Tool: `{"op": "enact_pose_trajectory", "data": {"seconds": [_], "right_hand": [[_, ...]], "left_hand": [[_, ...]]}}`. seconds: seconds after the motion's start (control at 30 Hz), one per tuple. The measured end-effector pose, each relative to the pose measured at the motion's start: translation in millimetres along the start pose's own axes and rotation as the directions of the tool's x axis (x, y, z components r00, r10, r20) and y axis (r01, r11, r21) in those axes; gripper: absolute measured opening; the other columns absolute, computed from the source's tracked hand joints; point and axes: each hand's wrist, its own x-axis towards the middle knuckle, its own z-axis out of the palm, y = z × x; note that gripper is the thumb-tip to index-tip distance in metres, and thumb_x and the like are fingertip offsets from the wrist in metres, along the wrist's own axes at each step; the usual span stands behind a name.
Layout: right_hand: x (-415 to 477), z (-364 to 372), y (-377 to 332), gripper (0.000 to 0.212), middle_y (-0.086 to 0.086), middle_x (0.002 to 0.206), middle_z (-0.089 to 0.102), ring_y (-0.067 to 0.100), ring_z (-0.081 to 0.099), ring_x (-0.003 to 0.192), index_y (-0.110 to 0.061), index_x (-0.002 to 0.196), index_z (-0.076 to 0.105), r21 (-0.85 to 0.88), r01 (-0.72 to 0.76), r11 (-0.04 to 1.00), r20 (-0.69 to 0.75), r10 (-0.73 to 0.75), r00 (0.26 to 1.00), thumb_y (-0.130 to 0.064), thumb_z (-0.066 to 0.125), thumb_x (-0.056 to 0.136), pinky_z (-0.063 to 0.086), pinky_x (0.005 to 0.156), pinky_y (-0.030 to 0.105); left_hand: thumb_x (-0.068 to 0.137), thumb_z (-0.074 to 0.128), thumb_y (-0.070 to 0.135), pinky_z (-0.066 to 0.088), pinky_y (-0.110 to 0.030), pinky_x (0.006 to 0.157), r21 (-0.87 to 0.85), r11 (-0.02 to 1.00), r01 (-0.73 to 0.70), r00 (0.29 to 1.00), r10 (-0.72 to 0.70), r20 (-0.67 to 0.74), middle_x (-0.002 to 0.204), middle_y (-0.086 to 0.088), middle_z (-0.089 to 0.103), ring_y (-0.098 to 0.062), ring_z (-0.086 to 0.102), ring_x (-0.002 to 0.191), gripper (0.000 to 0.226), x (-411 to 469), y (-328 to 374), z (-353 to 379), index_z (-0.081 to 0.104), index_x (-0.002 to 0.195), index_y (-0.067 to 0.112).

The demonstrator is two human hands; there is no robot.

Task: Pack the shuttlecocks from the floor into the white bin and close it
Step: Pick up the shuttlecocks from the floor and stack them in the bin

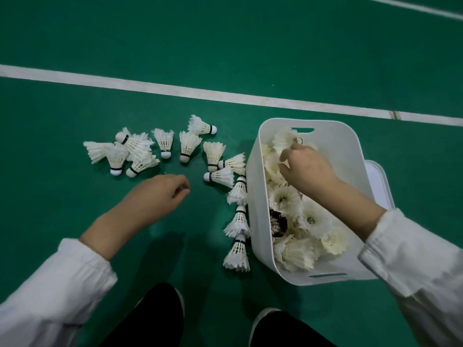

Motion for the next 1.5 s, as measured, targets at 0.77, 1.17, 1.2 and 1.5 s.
{"op": "enact_pose_trajectory", "data": {"seconds": [0.77, 1.17, 1.2, 1.5], "right_hand": [[69, 105, -115, 0.031, 0.018, 0.121, 0.057, 0.032, 0.056, 0.109, -0.001, 0.120, 0.052, 0.320, -0.343, 0.883, 0.216, 0.285, 0.934, -0.009, 0.045, 0.091, 0.047, 0.083, 0.033], [66, 117, -125, 0.027, 0.015, 0.098, 0.065, 0.036, 0.066, 0.077, -0.017, 0.106, 0.059, 0.729, -0.460, 0.506, 0.344, 0.311, 0.886, -0.012, 0.041, 0.087, 0.057, 0.066, 0.043], [65, 116, -125, 0.026, 0.014, 0.095, 0.066, 0.034, 0.066, 0.076, -0.018, 0.104, 0.060, 0.739, -0.457, 0.495, 0.346, 0.303, 0.888, -0.011, 0.041, 0.087, 0.057, 0.065, 0.043], [61, 102, -117, 0.014, 0.016, 0.097, 0.063, 0.032, 0.057, 0.091, -0.011, 0.085, 0.054, 0.618, -0.337, 0.710, 0.279, 0.202, 0.939, -0.013, 0.043, 0.093, 0.035, 0.063, 0.028]], "left_hand": [[0.091, 0.043, 0.012, 0.045, -0.038, 0.064, 0.228, 0.973, 0.044, 0.995, -0.023, -0.095, 0.121, -0.012, 0.048, -0.032, 0.058, 0.084, 0.032, 149, -29, 12, 0.046, 0.123, 0.010], [0.092, 0.050, 0.015, 0.052, -0.045, 0.065, 0.126, 0.990, 0.056, 0.984, -0.034, -0.176, 0.119, -0.015, 0.040, -0.030, 0.056, 0.073, 0.018, 149, -47, 40, 0.052, 0.103, 0.001], [0.093, 0.049, 0.018, 0.052, -0.045, 0.066, 0.126, 0.991, 0.045, 0.986, -0.024, -0.163, 0.118, -0.013, 0.042, -0.029, 0.056, 0.075, 0.018, 148, -48, 39, 0.052, 0.102, 0.002], [0.091, 0.045, 0.050, 0.048, -0.033, 0.060, 0.017, 0.999, 0.048, 0.998, -0.048, 0.027, 0.077, -0.005, 0.063, -0.021, 0.059, 0.066, 0.048, 127, -40, 27, 0.038, 0.124, 0.016]]}}
